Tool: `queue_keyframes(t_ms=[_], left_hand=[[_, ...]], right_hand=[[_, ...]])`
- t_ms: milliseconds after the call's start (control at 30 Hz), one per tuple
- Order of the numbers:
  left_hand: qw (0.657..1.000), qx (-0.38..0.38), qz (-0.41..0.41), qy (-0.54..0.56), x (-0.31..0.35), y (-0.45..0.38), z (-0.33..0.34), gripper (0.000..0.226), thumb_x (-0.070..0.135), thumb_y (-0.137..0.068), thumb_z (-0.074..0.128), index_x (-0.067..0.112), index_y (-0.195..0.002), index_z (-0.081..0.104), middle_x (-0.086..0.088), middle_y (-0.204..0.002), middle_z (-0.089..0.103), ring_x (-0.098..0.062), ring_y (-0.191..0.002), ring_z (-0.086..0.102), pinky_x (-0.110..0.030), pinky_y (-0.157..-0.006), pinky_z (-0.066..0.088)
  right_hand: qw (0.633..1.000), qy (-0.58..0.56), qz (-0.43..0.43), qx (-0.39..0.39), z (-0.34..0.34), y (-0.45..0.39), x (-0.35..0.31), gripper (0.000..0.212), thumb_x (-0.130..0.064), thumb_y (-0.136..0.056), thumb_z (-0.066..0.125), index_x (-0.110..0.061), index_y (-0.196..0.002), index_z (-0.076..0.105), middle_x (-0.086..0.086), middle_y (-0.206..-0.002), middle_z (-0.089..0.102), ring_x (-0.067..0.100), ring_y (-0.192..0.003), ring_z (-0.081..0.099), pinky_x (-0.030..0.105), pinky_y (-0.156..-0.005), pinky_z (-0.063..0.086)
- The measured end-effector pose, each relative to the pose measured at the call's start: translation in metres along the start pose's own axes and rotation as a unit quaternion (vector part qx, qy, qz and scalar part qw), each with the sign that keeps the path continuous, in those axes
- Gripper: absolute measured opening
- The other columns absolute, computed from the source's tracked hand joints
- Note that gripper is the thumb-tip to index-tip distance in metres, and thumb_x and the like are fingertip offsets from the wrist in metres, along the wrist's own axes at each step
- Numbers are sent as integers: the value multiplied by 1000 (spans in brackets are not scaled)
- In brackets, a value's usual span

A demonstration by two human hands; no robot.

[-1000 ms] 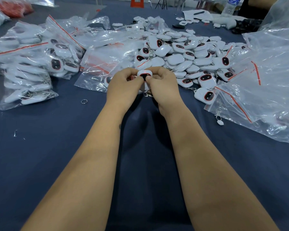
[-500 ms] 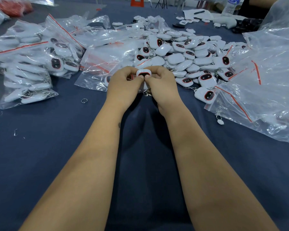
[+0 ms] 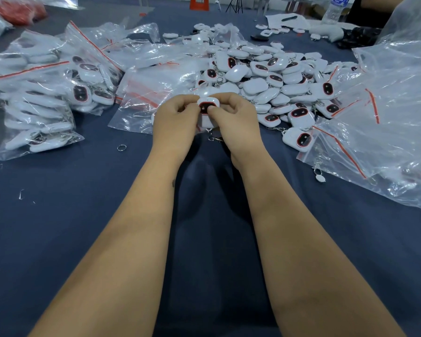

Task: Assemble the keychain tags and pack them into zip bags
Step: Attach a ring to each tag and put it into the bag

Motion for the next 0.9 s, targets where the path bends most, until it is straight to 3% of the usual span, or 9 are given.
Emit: queue_keyframes(t_ms=[67, 200, 300, 367, 467, 600, 700, 800, 900], left_hand=[[1000, 13, 21, -16, -1, -1, -3, 35, 3, -91, 49, 28, -104, 68, 12, -80, 62, -2, -61, 54, -14, -58, 44], [997, 15, 46, -56, -2, 0, -3, 51, -3, -79, 56, 35, -112, 64, 13, -77, 54, -3, -61, 48, -18, -59, 45], [994, 7, 65, -91, 1, 3, -1, 57, 2, -73, 64, 36, -118, 60, 18, -76, 54, 1, -57, 47, -19, -60, 46], [992, -3, 83, -92, 3, 6, 0, 63, 2, -70, 65, 40, -119, 53, 19, -73, 55, 1, -59, 51, -18, -61, 48], [994, 17, 80, -79, 5, 9, -1, 67, 3, -75, 65, 40, -123, 37, 14, -66, 49, 6, -54, 51, -8, -52, 42], [998, 49, 25, -41, 3, 5, -5, 28, 11, -86, 57, 24, -111, 59, 11, -72, 56, 6, -55, 52, -12, -57, 43], [996, 49, 63, -35, 10, 10, -3, 14, 13, -90, 59, 24, -96, 65, 12, -71, 60, 6, -56, 53, -9, -56, 43], [993, 45, 101, -33, 15, 13, 0, 15, 16, -92, 60, 31, -87, 64, 11, -69, 61, 4, -53, 54, -11, -52, 43], [993, 57, 95, -38, 13, 10, -2, 12, 18, -92, 60, 29, -89, 65, 12, -73, 63, 3, -60, 54, -15, -62, 47]], right_hand=[[1000, -18, -17, 19, -2, 0, -4, 15, 2, -87, 60, -11, -93, 67, 8, -87, 73, 17, -83, 67, 41, -88, 55], [983, -174, 6, 58, -11, -1, -9, 11, 2, -91, 59, -8, -91, 63, 1, -73, 64, 9, -60, 56, 21, -56, 49], [953, -300, 22, 45, -15, 0, -10, 11, 5, -94, 54, -5, -98, 56, 9, -78, 62, 15, -61, 61, 25, -63, 55], [952, -303, 15, 32, -12, 0, -9, 17, 9, -93, 51, -3, -105, 52, 15, -88, 64, 19, -69, 67, 30, -75, 60], [986, -161, -10, 47, -9, 1, -6, 18, 5, -91, 59, -7, -104, 56, 11, -94, 67, 15, -76, 67, 25, -76, 58], [991, 94, -55, 81, -8, 3, -1, 18, -17, -86, 72, -21, -93, 56, 0, -89, 67, 7, -70, 57, 24, -71, 52], [985, 116, -70, 103, -8, 2, 0, 27, -17, -83, 73, -29, -83, 49, -4, -79, 65, 5, -63, 55, 23, -67, 49], [991, 91, -81, 60, -4, 2, -3, 12, -6, -87, 67, -18, -89, 65, 1, -85, 71, 5, -74, 65, 19, -73, 53], [979, 178, -94, 21, 2, 3, -4, 16, -10, -91, 60, -9, -96, 75, -1, -93, 73, 7, -84, 65, 19, -81, 50]])
Point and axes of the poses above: each hand's wrist, its own y-axis away from the middle knuckle, its own z-axis out of the palm, x = y × z, the point moved 4 cm from there along -y, towards the middle knuckle
